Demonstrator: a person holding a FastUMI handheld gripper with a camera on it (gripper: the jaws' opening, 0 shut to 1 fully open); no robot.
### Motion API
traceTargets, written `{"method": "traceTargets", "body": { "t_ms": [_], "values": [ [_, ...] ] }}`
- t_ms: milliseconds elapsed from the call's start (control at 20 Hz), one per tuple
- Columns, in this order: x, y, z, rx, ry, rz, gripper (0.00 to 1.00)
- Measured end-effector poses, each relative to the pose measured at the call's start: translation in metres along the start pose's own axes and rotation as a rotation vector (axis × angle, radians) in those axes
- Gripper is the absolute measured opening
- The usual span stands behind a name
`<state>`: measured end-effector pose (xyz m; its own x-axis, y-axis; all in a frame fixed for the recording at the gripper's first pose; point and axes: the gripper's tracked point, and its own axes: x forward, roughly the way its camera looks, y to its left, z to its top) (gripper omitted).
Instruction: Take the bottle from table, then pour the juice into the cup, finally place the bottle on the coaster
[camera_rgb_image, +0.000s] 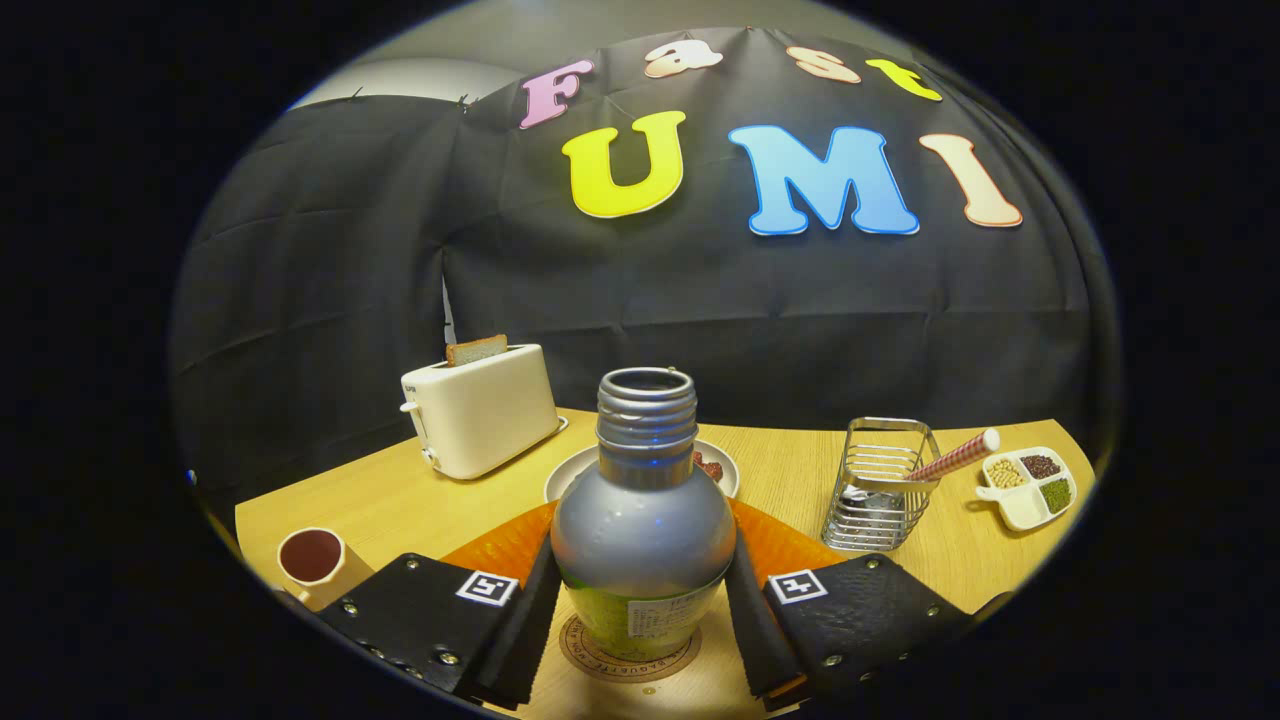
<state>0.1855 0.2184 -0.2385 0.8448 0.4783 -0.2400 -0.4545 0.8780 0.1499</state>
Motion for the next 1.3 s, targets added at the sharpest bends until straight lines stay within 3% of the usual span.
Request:
{"method": "traceTargets", "body": {
  "t_ms": [300, 550, 600, 700, 900, 1300],
  "values": [
    [-0.006, 0.010, -0.003, -0.066, -0.016, -0.003, 0.77],
    [-0.007, 0.005, -0.004, -0.048, -0.024, -0.029, 0.79],
    [-0.007, 0.001, -0.002, -0.038, -0.022, -0.048, 0.83],
    [-0.014, -0.005, 0.010, -0.028, -0.026, -0.093, 0.99],
    [-0.060, 0.002, 0.090, 0.007, -0.110, -0.126, 1.00],
    [-0.197, -0.053, 0.256, -0.022, -0.258, -0.354, 0.99]
  ]
}}
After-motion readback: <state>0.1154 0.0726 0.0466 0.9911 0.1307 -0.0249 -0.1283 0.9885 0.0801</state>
